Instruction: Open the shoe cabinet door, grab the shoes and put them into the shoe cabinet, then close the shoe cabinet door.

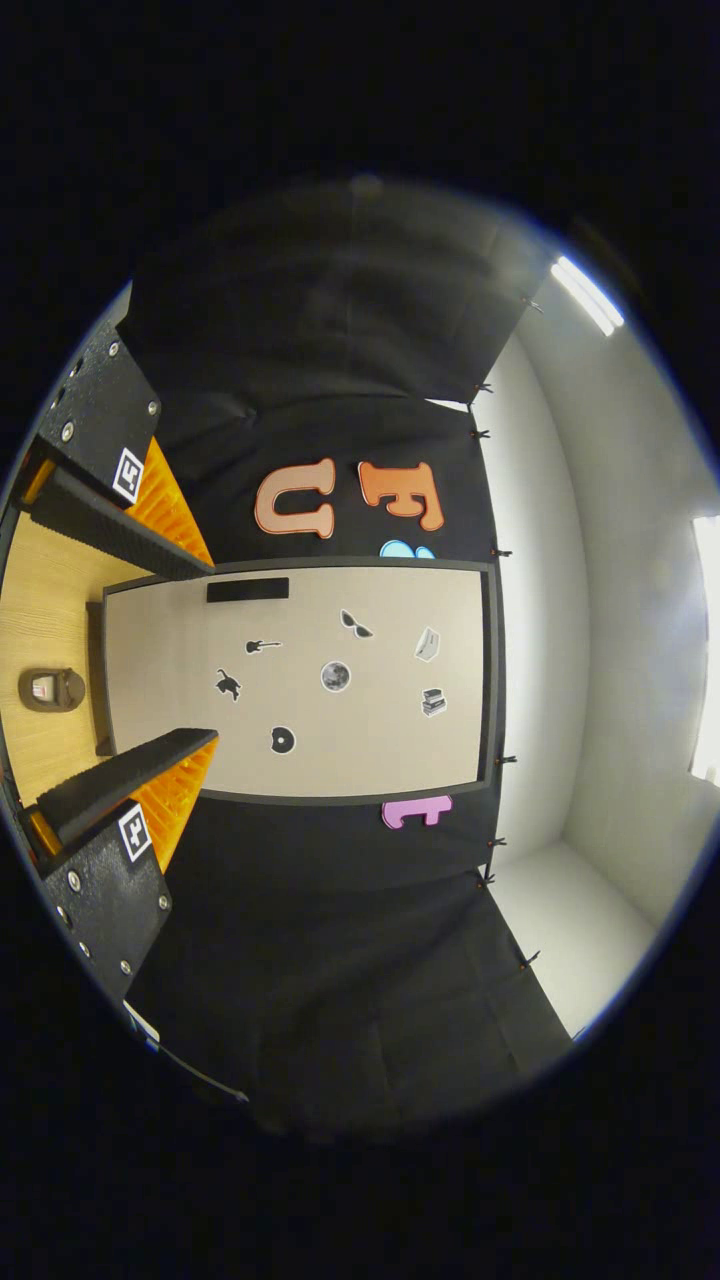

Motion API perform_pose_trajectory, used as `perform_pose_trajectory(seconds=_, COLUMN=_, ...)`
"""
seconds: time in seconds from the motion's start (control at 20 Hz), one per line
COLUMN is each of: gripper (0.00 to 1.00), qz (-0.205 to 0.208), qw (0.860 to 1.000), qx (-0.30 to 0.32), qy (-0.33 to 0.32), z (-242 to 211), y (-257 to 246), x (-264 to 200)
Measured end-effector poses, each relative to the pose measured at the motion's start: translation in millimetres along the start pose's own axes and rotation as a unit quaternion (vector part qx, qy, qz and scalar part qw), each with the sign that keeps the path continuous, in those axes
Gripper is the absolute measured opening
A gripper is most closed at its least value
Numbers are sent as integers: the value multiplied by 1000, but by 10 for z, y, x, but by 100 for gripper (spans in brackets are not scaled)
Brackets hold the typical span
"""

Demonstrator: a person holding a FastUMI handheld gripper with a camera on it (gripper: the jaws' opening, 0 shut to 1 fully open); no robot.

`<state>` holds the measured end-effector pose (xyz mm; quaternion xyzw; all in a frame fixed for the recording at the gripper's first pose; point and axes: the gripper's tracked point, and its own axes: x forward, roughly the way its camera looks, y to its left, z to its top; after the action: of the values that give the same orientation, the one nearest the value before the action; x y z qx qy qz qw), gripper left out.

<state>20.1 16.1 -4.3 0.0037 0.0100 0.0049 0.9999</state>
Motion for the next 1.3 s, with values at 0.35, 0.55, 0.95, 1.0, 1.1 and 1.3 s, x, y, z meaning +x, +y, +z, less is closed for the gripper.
perform_pose_trajectory(seconds=0.35, gripper=93, qz=4, qw=1000, qx=2, qy=3, z=-34, y=203, x=165)
perform_pose_trajectory(seconds=0.55, gripper=93, qz=-4, qw=1000, qx=2, qy=1, z=-53, y=320, x=295)
perform_pose_trajectory(seconds=0.95, gripper=91, qz=-13, qw=1000, qx=-3, qy=9, z=-166, y=505, x=671)
perform_pose_trajectory(seconds=1.0, gripper=91, qz=-13, qw=1000, qx=-7, qy=8, z=-177, y=502, x=755)
perform_pose_trajectory(seconds=1.1, gripper=90, qz=-13, qw=1000, qx=-10, qy=5, z=-189, y=488, x=930)
perform_pose_trajectory(seconds=1.3, gripper=89, qz=-6, qw=1000, qx=12, qy=1, z=-241, y=513, x=1307)
